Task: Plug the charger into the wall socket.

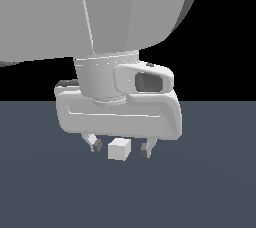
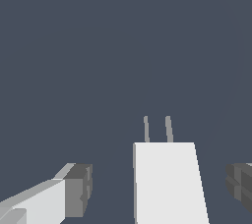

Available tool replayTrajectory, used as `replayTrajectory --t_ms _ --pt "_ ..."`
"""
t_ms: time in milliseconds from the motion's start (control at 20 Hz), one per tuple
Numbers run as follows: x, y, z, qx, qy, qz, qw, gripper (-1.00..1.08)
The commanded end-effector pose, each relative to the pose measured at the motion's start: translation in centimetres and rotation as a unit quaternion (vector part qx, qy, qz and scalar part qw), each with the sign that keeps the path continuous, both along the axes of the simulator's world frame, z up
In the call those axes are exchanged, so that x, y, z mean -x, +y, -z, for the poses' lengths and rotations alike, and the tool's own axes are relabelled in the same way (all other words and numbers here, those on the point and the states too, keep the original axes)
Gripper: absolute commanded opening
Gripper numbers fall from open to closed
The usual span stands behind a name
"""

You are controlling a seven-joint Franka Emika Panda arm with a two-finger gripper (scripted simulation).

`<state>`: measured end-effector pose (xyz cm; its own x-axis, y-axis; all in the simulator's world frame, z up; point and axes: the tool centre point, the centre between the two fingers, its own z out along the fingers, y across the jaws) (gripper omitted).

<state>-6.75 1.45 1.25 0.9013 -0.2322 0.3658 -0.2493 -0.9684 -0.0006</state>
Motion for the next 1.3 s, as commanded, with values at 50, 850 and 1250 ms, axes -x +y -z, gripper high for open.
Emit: replayTrajectory --t_ms 50,850,1250 --pt "0.0 0.0 0.1 0.0 -0.001 0.0 1.0 -1.0" --pt "-0.6 -0.4 -1.0 0.001 -0.001 -0.014 0.9999 -1.0" --pt "-2.4 -0.7 -4.1 0.003 -0.003 -0.06 0.9982 -1.0"
